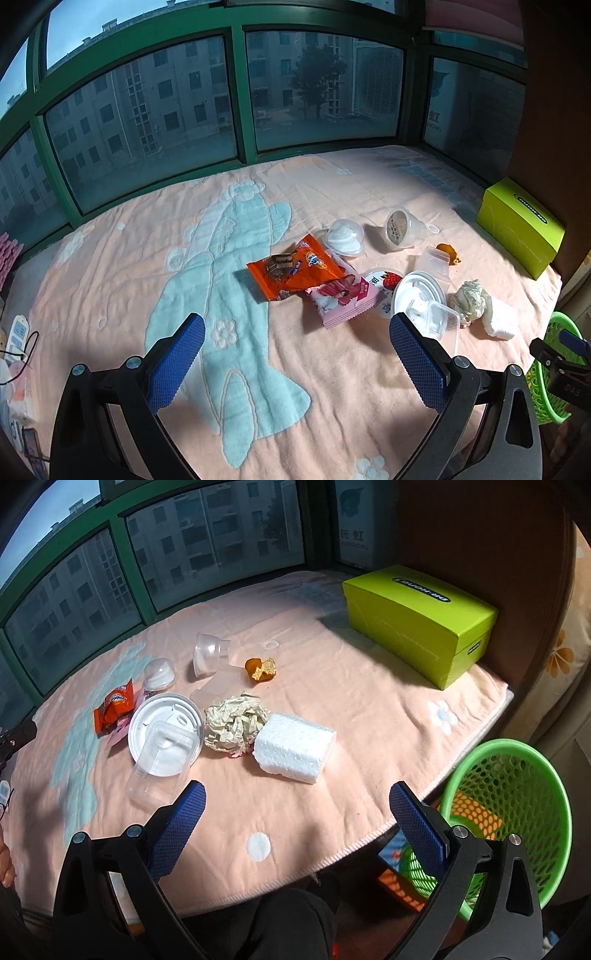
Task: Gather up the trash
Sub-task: 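Grasp the white foam block with the right gripper, then carry the foam block to the basket with the right while the left grasps the clear tray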
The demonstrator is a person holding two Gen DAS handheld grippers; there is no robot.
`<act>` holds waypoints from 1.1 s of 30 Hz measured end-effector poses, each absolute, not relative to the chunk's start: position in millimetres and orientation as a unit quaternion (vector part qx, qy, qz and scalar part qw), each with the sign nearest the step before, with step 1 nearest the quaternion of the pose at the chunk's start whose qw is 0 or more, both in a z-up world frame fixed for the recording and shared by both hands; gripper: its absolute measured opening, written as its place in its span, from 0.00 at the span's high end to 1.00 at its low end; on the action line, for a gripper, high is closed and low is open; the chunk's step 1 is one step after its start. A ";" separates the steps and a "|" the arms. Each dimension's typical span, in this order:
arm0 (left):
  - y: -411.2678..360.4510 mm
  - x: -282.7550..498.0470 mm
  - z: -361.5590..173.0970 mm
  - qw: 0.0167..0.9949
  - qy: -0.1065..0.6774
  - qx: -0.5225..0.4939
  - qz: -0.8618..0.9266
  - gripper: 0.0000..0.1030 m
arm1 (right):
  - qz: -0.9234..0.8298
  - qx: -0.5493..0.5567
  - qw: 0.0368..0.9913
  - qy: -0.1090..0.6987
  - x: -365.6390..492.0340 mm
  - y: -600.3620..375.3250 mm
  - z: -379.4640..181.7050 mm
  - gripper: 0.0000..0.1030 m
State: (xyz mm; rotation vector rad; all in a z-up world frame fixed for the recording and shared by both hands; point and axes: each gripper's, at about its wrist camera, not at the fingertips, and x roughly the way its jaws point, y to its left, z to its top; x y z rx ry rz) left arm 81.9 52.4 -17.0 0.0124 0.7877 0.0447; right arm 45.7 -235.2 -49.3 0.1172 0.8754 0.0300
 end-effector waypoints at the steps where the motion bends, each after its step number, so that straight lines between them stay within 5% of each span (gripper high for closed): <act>1: 52.6 83.7 -18.7 0.922 0.387 0.005 0.021 0.06 | 0.014 0.056 0.903 0.426 49.3 -235.1 -52.2 0.05; 16: 25.8 98.8 -47.1 0.908 0.418 0.016 -0.033 0.06 | 0.008 0.082 0.883 0.462 103.9 -240.4 -95.8 0.11; 23: 0.0 95.3 -61.0 0.899 0.432 0.028 -0.070 0.06 | 0.005 0.071 0.879 0.472 112.6 -240.8 -104.3 0.33; 33: -55.2 84.7 -81.1 0.889 0.439 0.054 -0.115 0.07 | 0.007 0.074 0.893 0.444 86.9 -262.1 -83.4 0.33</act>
